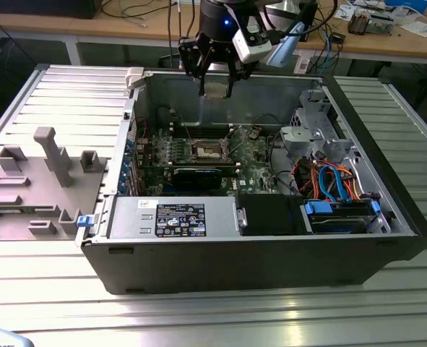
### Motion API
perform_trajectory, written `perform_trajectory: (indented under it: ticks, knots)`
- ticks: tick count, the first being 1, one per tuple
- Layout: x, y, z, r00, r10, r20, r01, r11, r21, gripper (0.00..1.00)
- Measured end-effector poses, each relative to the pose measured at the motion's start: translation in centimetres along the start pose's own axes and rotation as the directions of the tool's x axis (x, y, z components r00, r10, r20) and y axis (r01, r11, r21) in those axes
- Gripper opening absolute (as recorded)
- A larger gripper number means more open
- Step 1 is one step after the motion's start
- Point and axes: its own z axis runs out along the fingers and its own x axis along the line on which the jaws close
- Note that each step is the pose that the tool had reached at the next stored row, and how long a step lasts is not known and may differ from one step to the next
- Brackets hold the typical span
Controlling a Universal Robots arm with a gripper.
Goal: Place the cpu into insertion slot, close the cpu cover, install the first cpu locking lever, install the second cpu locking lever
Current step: 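Place the cpu into insertion slot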
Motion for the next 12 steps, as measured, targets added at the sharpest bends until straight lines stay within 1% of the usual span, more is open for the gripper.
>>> perform_trajectory:
  ticks: [2, 12]
  knots:
    - [0.00, 0.00, 0.05, 1.0000, 0.000, -0.0001, 0.000, 1.0000, 0.0013, 0.55]
    - [0.00, 0.00, 0.11, 1.0000, 0.000, 0.0000, 0.000, 1.0000, 0.0010, 0.55]
